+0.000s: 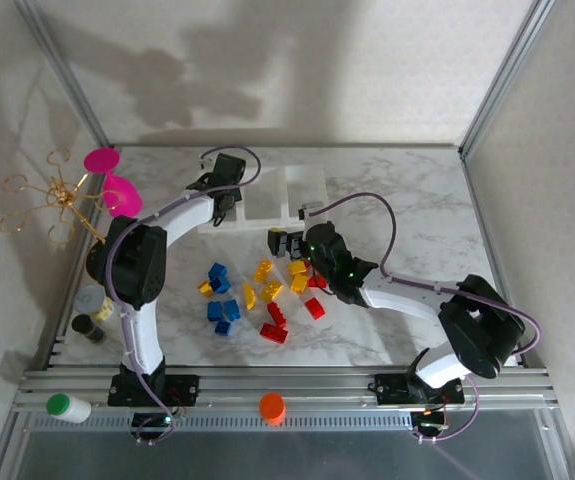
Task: Sort the legos into containers by color
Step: Place the lego in the container, then turn over the lego at the center of the table.
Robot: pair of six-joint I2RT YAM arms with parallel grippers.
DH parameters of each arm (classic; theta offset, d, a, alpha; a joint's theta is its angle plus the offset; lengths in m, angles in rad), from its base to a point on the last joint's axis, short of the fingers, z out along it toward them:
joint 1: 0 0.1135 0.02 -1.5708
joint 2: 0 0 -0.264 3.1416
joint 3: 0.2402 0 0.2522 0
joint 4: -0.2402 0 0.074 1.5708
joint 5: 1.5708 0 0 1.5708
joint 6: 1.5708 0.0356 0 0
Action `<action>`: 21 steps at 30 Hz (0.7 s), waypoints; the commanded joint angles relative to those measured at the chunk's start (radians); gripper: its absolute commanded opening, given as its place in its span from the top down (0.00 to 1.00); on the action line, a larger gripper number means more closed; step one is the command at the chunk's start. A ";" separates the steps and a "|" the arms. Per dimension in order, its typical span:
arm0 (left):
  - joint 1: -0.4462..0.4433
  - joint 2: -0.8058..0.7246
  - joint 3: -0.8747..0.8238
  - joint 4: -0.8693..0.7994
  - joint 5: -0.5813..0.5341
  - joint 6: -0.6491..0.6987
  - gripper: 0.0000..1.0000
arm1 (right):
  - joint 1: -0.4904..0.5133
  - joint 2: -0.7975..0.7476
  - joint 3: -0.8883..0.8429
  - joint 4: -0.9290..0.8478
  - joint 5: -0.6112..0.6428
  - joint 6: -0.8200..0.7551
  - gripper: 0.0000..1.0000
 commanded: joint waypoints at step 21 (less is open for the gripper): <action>-0.205 -0.666 -0.618 -0.177 0.153 -0.240 0.35 | 0.011 -0.205 -0.101 -0.306 -0.279 0.179 0.01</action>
